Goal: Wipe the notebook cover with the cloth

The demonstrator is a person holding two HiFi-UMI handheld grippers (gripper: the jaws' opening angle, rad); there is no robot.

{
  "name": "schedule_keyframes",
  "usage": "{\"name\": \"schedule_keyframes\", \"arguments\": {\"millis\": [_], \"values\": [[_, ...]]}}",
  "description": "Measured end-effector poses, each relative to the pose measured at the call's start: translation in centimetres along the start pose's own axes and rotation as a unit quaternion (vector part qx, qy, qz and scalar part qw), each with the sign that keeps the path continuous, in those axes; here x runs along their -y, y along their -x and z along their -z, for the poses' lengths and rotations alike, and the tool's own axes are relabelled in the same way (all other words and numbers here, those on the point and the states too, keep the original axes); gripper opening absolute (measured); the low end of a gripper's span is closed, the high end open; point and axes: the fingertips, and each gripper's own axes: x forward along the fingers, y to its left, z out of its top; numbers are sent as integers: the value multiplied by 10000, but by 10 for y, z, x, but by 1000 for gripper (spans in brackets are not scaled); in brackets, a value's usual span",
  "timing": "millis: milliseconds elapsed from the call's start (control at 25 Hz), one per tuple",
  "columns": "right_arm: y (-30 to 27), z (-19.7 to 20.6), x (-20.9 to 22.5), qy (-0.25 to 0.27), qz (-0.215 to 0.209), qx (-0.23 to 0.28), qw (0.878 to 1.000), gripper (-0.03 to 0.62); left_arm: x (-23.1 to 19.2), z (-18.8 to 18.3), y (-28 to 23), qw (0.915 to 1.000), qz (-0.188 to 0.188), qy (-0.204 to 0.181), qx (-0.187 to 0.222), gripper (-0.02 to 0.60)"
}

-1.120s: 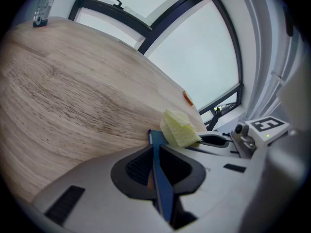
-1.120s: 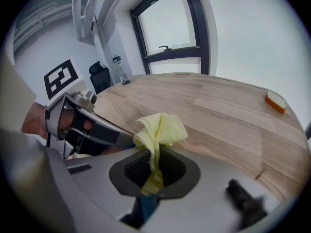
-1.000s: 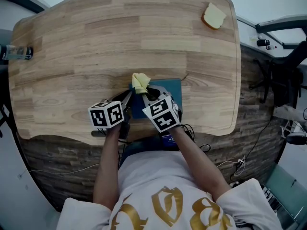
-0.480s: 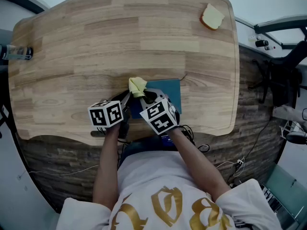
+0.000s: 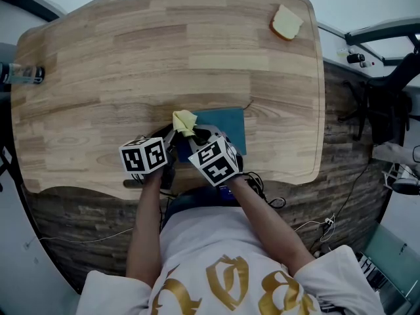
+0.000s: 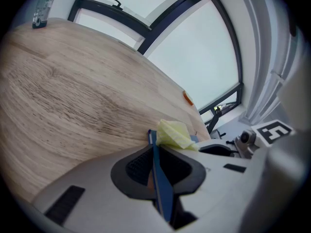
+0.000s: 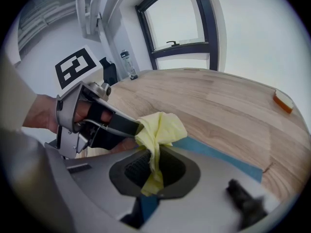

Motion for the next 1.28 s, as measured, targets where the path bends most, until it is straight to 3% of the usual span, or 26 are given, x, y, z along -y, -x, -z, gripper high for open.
{"name": "schedule_keyframes", "arguments": {"millis": [1280], "values": [[2, 16, -21, -597, -763, -455, 9943, 38, -1, 1, -1, 10000, 55, 58, -47, 51]]}}
